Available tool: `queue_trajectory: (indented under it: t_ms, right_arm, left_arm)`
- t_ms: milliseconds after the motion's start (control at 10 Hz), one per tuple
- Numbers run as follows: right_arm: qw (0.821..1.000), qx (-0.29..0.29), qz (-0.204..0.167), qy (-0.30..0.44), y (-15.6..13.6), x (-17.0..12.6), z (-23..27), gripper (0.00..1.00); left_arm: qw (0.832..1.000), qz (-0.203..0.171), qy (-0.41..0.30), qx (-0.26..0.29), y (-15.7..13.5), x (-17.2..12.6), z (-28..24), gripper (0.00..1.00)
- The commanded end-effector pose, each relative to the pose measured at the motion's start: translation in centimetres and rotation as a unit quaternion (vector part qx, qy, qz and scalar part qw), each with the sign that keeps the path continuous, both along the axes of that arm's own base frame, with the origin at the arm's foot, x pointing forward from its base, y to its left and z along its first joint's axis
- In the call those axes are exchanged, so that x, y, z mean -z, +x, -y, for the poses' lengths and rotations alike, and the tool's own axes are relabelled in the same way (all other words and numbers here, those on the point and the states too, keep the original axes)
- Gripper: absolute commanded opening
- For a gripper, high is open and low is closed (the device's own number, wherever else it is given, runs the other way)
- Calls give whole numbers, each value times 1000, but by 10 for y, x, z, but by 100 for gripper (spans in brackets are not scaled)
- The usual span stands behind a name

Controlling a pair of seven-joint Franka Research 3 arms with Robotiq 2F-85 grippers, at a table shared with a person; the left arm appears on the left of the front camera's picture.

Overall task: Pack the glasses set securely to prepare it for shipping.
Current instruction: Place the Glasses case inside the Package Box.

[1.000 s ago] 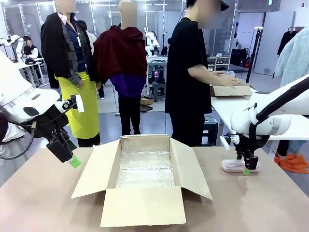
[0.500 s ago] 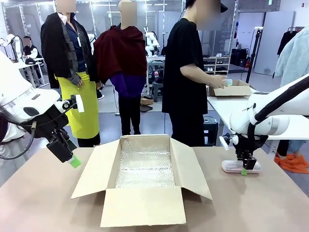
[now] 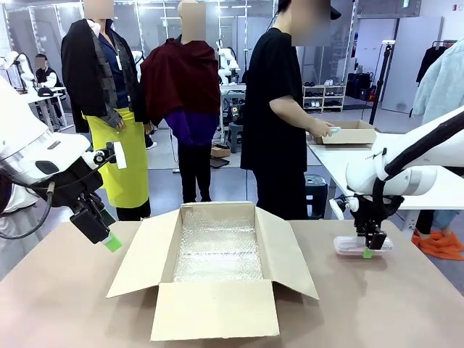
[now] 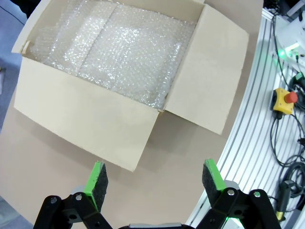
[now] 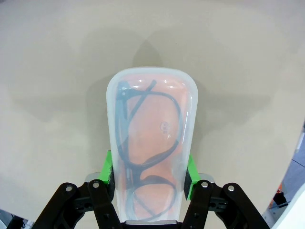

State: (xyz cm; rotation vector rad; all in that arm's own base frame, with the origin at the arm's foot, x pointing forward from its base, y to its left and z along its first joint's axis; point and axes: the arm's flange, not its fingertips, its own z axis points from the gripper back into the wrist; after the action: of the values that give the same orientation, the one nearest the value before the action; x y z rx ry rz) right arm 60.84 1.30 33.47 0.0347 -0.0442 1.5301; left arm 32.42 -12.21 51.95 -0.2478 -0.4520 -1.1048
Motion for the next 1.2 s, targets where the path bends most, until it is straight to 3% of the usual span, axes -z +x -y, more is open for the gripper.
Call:
queue_trajectory:
  t_ms: [0,200,600,900,1100]
  right_arm:
    - [1000,6,2,-10,-11,-46,-6,48]
    - [1000,7,12,-11,-21,-82,-11,48]
    - [999,12,16,-27,-29,-114,-41,48]
    - [999,-9,26,-33,-36,-150,-135,48]
    - [998,-27,41,-30,-35,-156,-209,48]
  left_arm:
    - [1000,-4,-4,5,-2,0,-1,100]
    - [1000,-4,-4,5,-2,0,-1,100]
    - [1000,-4,-4,5,-2,0,-1,100]
    - [1000,-4,-4,5,-2,0,-1,100]
    - [1000,-4,-4,5,-2,0,-1,100]
